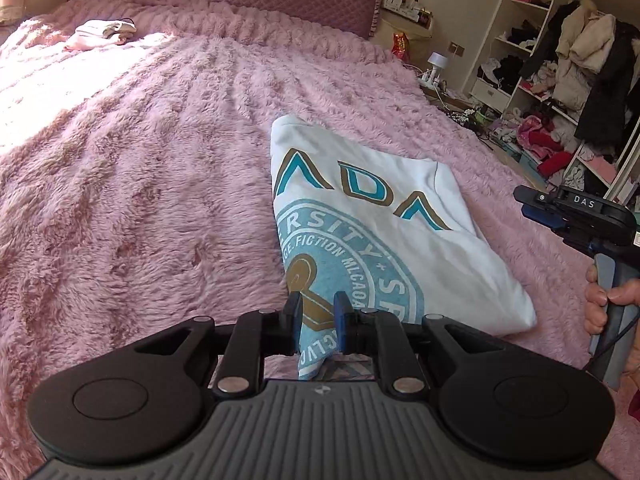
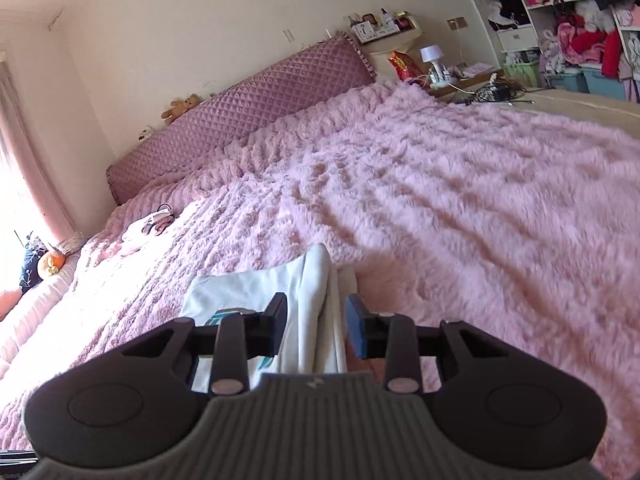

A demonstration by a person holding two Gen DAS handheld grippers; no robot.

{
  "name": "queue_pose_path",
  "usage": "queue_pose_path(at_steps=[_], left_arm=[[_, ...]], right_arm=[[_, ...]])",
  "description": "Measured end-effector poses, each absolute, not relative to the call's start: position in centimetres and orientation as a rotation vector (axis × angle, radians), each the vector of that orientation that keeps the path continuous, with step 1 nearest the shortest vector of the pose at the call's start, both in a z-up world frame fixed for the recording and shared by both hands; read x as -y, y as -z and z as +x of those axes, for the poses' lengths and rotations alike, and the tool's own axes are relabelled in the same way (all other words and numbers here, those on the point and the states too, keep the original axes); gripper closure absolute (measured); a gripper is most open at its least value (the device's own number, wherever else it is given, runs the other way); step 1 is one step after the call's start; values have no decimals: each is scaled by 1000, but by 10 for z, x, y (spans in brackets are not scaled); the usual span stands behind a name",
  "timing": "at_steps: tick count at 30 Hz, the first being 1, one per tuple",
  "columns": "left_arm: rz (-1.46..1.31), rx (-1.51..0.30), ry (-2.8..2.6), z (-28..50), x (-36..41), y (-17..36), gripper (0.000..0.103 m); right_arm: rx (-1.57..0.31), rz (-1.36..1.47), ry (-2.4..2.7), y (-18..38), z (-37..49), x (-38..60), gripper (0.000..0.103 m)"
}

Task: Fold small clothes
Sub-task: 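Release the sweatshirt with the left gripper and pull both grippers back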

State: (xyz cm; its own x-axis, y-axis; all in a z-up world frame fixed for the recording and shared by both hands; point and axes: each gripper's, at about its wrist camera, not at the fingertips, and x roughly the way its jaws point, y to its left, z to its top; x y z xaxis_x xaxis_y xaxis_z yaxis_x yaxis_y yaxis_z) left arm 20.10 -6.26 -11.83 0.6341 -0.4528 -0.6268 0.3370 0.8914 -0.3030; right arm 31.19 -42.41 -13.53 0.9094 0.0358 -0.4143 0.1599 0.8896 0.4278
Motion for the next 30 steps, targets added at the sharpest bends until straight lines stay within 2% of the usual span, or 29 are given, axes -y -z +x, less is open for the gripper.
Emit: queue_pose_path(at_steps=[4,8,9,10,14,22,24,30], left_arm=[[-191,-769,483,211,79,131,86],[-177,-780,477,210,86,145,86],[-168,-775,480,208,87,147,86],[-163,-772,483,207,86,149,86],[-141,-774,490,206,87,155,85],[-100,-772,495,205,94,164,84],[-109,-772,500,205,92,163,84],[-149,-696,525,191,85,143,84]], right_arm=[[-473,393,61,138,387,426,70],[-578,437,100,162,435,433,70],[-600,439,102,167,443,434,90],[-613,432,88,171,449,433,99],[-559,394,73,165,451,432,103],[-614,383,118,205,463,444,103],[-589,388,118,198,456,446,96],[-517,328,-54,148,383,433,95]])
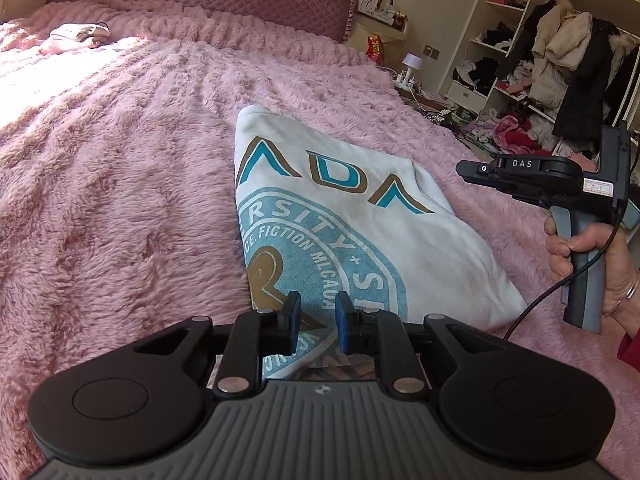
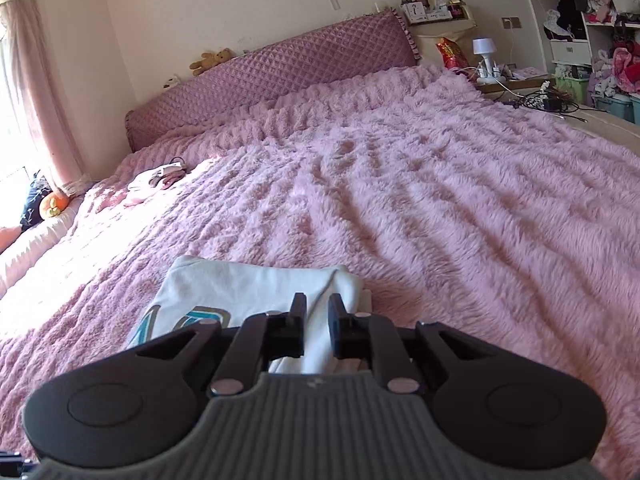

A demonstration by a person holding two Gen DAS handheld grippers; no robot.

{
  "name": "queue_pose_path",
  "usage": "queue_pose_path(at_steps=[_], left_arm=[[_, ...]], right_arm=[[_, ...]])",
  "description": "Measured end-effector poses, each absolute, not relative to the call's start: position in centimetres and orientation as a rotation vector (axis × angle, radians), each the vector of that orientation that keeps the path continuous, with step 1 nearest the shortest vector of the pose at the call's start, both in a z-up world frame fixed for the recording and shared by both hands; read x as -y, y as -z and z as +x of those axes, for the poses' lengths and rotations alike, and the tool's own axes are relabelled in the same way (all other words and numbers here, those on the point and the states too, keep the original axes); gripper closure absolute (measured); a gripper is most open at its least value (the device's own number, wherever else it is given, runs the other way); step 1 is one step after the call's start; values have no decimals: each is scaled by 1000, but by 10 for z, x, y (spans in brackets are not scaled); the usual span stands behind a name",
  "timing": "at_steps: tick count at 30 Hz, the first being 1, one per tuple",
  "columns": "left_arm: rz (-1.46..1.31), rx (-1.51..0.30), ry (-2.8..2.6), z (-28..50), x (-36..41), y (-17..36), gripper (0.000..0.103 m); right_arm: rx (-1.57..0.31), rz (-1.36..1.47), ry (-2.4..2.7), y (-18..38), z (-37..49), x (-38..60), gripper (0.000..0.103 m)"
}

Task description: Fold small clothes

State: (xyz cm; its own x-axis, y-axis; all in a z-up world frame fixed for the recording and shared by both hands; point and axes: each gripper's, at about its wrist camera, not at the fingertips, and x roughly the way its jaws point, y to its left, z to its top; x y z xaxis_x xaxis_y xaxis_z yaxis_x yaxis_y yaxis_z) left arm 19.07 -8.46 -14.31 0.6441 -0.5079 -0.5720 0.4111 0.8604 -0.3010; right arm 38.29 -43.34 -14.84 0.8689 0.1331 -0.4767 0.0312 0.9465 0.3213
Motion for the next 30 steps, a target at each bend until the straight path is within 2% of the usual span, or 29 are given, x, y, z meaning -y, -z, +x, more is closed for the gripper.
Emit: queue_pose_path(at_steps=[7,10,12,17,23,26,28,29,30], left_arm=[[-105,-692,583,181,111,133,83],[-59,-770,526,190,118,145,82],[-53,-815,500,196,115,157,83],[-101,-849,491,197,105,160,84],[-1,-892,478,185,98,157,84],[-57,-875,522,179,88,143,84],[-103,-824,557,183,80,127,76],[-125,-810,563,187,77,123,74],[-171,-794,576,195,72,118,71]], right_arm=[[-619,295,-276,151,302,387,95],[-659,312,-232,168,295,387,95],[-673,333,-185,181,292,393,103],[-694,370,-154,199,285,407,103],[-714,324,-148,194,280,412,103],[-718,328,-154,185,279,413,103],[-664,345,-161,173,274,417,84],[-629,352,-162,168,272,419,61],[-585,361,-164,160,270,423,50]])
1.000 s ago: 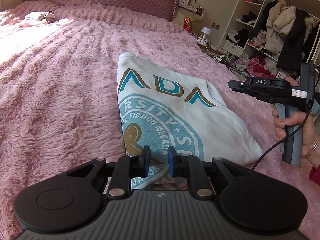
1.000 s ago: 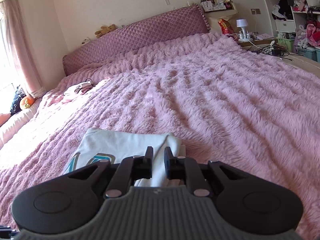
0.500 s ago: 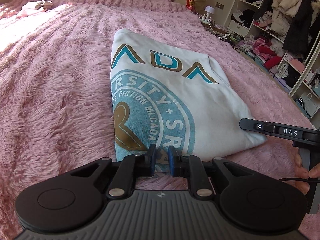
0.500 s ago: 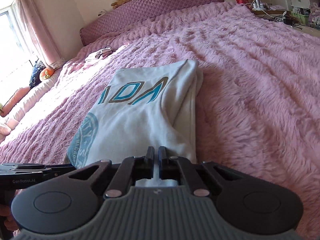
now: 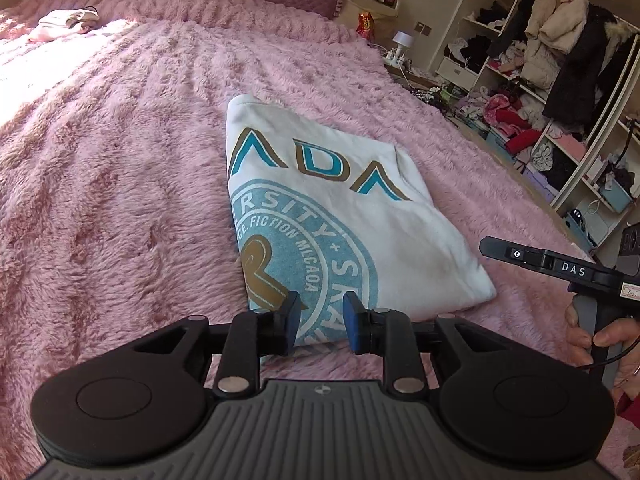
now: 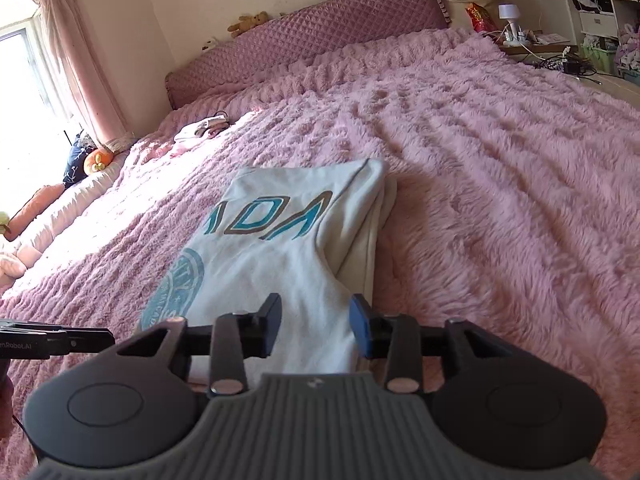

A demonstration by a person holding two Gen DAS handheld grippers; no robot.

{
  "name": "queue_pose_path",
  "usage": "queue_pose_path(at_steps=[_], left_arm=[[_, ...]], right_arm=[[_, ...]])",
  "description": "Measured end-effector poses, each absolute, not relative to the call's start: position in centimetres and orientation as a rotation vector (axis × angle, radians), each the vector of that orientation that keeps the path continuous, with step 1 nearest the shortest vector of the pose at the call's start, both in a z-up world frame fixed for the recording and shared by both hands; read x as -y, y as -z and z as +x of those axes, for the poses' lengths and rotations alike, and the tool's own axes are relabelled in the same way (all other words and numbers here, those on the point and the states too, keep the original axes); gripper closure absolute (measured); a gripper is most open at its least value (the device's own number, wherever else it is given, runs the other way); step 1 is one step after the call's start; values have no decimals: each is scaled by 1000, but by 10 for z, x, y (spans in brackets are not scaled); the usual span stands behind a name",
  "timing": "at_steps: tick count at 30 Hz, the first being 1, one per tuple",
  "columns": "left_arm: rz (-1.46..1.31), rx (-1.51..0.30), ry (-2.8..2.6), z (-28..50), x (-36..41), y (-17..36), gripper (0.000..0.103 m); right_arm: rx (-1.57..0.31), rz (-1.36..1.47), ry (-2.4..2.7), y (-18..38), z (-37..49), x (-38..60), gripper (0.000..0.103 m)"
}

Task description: Fold small clothes

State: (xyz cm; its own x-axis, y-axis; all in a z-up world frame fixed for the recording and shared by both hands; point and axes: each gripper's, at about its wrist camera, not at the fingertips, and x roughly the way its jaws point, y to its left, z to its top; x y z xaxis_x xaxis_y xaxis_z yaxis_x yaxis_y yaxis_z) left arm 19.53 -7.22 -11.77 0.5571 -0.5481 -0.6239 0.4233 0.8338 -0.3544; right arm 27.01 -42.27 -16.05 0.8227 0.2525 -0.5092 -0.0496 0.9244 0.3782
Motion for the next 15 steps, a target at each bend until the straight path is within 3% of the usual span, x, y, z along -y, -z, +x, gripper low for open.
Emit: queue_pose_path(at_steps=[1,9,15], left_arm=[[-217,-793,586,205,67,116,68],[-638,-838,686,275,32,154,67],[-797,-905,679,303,22,191,66]], right_arm=[[-562,369,-169,156,271,427,49],[-633,414,-129,166,304,451,49],[-656,456,-120,180,315,456,48]])
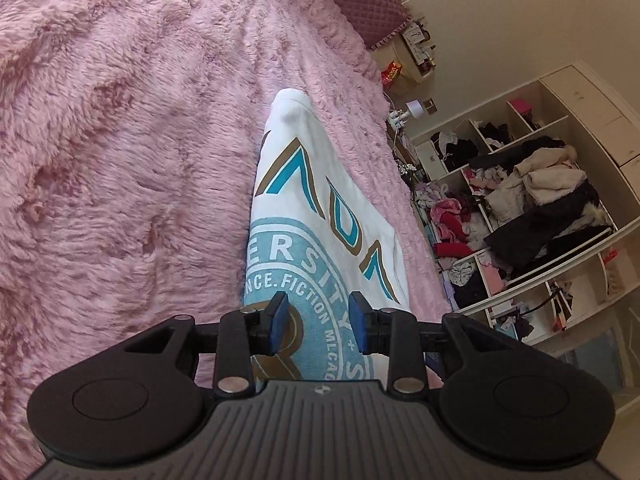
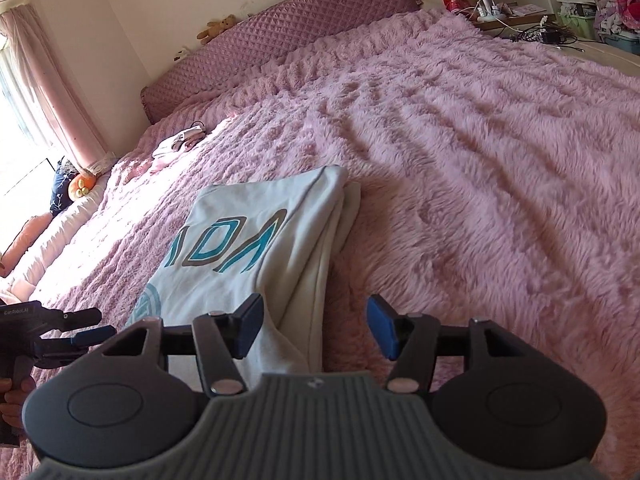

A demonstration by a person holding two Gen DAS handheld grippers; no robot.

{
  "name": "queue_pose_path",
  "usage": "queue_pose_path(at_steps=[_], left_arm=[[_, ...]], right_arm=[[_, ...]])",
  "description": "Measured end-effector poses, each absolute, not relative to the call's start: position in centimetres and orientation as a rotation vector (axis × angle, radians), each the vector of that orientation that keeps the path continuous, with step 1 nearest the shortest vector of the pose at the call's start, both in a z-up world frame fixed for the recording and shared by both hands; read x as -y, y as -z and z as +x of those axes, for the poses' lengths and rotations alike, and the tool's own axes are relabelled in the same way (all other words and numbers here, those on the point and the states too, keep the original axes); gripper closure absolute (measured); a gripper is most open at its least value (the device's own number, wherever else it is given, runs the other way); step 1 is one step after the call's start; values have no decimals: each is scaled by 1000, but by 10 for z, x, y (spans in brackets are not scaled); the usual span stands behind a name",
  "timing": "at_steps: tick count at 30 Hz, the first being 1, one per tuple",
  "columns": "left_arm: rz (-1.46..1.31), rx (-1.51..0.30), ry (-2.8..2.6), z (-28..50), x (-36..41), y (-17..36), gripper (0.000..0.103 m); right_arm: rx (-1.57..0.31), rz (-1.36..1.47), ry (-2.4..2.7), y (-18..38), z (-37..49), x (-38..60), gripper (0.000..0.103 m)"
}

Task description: Fold small clothes

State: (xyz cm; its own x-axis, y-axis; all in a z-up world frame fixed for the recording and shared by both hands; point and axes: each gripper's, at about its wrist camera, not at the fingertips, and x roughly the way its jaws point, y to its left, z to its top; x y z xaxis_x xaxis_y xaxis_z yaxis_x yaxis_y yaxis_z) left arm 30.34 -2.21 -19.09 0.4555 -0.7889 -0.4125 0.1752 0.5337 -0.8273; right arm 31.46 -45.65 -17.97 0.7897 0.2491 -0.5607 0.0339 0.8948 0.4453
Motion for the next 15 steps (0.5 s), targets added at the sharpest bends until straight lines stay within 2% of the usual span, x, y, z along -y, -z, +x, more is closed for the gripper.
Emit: queue_pose_path(at_steps=[2,4,6,9,15], left_arm=[[-826,-921,676,308,22,200,64],[-849,-935,673,312,22,207,58],[-872,-946,667,316,22,213,58],[-925,-955,659,323,18,221,50],[-983,-953,675,330,6,232,50]], right_arm=[[-660,455,-118,183,317,456,47],[-662,459,-123,185,319,456,46],[-667,475,-133,187,321,458,43],[-685,655,-180,198,326,474,41],[-700,887,-189,221,331,500,41]])
